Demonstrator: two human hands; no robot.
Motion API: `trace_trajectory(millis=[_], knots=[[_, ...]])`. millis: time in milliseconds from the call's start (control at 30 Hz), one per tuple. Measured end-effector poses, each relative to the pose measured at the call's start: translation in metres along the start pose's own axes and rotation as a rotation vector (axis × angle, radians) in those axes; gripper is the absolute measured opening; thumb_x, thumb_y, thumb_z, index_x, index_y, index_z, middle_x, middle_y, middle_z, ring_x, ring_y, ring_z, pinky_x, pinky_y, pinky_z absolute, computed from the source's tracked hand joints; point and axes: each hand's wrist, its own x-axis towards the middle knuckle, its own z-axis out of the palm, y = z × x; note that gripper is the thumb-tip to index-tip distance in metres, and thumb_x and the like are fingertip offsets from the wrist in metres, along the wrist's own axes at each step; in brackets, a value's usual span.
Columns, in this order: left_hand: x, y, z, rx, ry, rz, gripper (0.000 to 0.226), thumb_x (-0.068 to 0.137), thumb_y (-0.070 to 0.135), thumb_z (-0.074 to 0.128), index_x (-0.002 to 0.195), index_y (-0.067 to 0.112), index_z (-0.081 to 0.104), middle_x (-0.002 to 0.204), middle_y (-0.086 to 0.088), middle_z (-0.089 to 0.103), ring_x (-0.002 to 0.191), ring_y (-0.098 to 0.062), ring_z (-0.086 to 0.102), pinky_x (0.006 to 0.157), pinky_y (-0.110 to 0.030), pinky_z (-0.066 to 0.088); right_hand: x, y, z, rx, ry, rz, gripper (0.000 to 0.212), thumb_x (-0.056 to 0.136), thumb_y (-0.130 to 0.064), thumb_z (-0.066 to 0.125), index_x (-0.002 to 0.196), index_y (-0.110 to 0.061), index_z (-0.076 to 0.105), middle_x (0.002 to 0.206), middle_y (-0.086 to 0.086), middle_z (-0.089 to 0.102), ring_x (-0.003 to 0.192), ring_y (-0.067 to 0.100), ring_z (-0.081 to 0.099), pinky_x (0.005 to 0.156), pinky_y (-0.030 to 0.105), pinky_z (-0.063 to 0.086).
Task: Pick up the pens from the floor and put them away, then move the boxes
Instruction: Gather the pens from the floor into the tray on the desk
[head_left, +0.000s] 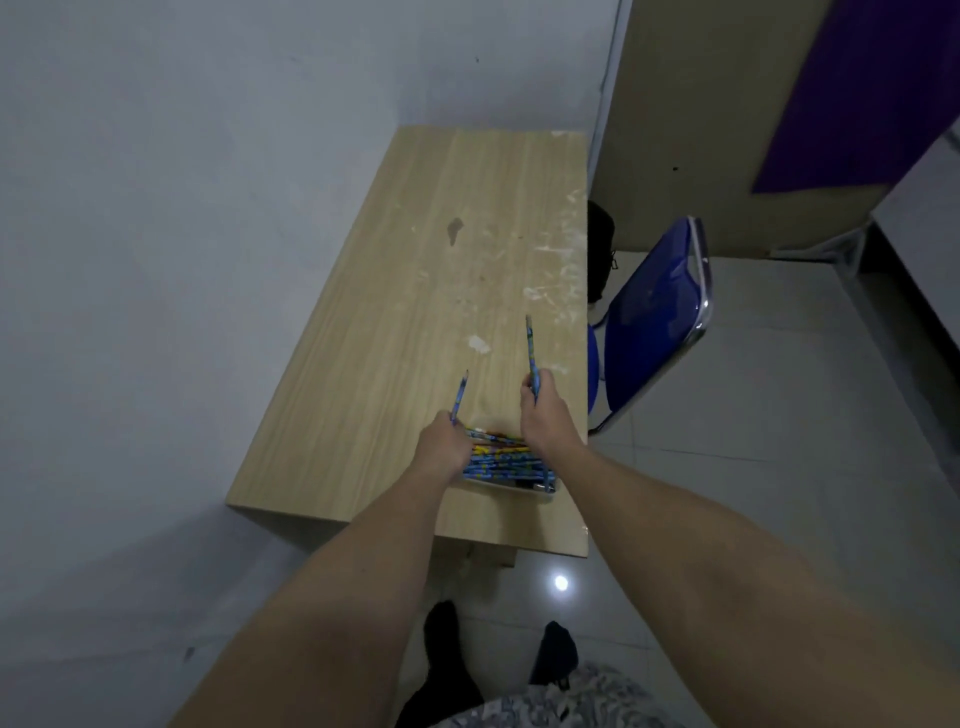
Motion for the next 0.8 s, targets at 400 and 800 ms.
trace_trajectory(millis=[400, 800], knots=[[0.078, -0.005, -0.019, 0.080, 0.002, 0.015, 0.028, 0.104, 0.026, 0.033, 0.110, 0.007, 0.053, 0.100, -0.015, 0.059, 0.081, -0.030, 0.054, 0.069, -0.032, 0.038, 0.030, 0.015, 0.038, -0.196, -0.076, -0.182, 0.013, 0.106, -0.026, 0.035, 0.105, -0.020, 0.046, 0.077, 0.008, 0.051, 0.065, 0.020, 0.043, 0.058, 0.036, 0.032], [0.104, -0.035, -0.032, 0.079, -0.003, -0.045, 0.030, 0.104, 0.028, 0.032, 0.112, 0.008, 0.053, 0.099, -0.013, 0.060, 0.074, -0.022, 0.054, 0.065, -0.032, 0.039, 0.025, 0.067, 0.069, -0.730, -0.029, -0.120, 0.013, 0.097, -0.016, 0.040, 0.108, -0.019, 0.048, 0.112, 0.006, 0.049, 0.095, 0.022, 0.040, 0.082, 0.034, 0.037]])
